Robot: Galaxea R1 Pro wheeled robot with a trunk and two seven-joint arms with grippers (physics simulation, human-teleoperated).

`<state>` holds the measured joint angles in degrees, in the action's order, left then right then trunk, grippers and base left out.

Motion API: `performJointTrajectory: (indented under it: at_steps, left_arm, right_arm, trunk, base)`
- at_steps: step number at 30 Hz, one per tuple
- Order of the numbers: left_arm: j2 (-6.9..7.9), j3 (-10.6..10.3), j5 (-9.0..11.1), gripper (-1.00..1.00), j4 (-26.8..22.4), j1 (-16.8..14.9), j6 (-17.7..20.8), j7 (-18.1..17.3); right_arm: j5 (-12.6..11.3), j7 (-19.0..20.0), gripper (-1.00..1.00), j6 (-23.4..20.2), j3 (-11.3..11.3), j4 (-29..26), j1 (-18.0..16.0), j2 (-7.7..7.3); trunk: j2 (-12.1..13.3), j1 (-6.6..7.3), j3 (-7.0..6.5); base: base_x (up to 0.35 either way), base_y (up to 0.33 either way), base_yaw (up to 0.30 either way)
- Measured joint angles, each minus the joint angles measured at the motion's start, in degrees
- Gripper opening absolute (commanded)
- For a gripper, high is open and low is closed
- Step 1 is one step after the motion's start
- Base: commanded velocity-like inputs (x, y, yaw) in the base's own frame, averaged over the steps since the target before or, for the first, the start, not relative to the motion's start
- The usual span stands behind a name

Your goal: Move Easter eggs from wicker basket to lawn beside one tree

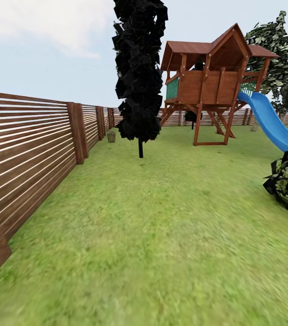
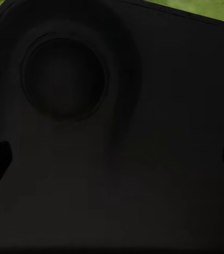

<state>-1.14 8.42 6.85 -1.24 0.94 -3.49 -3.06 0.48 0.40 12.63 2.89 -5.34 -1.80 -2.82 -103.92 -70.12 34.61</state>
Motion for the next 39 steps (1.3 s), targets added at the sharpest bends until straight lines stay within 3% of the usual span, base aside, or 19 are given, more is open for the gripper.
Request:
performJointTrajectory:
  at_steps: [39]
  left_arm:
    - [0.00,0.0,0.0,1.00,0.0,0.0,0.0,0.1]
  right_arm:
    - [0.0,0.0,1.00,0.0,0.0,0.0,0.0,0.00]
  trunk:
    - [0.0,0.00,0.00]
  base:
    - [0.327,-0.109,0.000]
